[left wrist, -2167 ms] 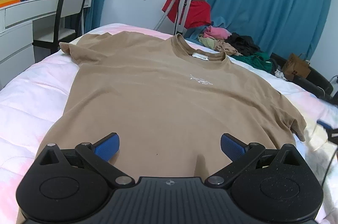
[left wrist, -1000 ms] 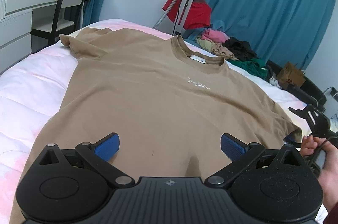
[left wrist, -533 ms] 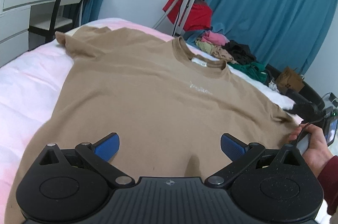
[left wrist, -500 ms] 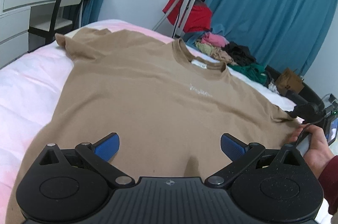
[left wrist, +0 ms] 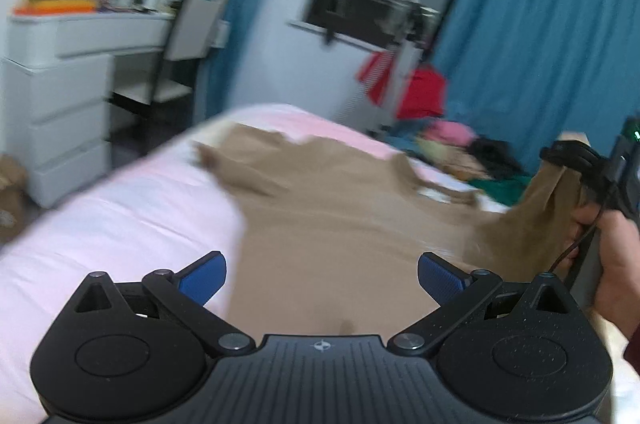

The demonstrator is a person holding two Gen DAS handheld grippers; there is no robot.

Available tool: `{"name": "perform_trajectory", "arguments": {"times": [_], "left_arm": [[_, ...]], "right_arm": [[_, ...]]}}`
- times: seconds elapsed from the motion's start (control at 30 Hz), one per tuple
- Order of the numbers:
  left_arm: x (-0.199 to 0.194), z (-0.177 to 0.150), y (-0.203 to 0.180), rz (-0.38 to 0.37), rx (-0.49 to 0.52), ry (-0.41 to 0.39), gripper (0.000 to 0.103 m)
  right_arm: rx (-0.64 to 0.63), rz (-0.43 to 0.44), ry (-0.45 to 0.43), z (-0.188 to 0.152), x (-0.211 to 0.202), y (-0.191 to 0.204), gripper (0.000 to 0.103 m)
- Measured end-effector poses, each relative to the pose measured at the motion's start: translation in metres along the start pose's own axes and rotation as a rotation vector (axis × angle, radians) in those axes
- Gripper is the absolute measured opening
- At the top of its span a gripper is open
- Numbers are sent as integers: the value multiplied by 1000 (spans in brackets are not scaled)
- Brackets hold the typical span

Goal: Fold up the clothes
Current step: 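Lift the side edge with the right gripper and fold it over the shirt body, then grasp the opposite side edge of the shirt with the left gripper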

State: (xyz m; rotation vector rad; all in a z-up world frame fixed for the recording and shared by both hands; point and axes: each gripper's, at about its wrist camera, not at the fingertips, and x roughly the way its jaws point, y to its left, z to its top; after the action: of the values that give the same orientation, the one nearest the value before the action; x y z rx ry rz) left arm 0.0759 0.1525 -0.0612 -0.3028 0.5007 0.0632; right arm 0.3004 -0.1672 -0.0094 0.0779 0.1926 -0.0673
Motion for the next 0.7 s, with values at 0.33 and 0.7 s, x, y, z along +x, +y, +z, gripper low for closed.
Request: {"name": "perform_trajectory", "arguments": {"times": [0.33,0.7], "left_arm": [[23,3,25,63,5,20,103],[35,-10,13,18,59,63,103]], "right_arm": [[-111,196,324,-71,71,92,75],[104,265,172,-20,-77,34,85]]}}
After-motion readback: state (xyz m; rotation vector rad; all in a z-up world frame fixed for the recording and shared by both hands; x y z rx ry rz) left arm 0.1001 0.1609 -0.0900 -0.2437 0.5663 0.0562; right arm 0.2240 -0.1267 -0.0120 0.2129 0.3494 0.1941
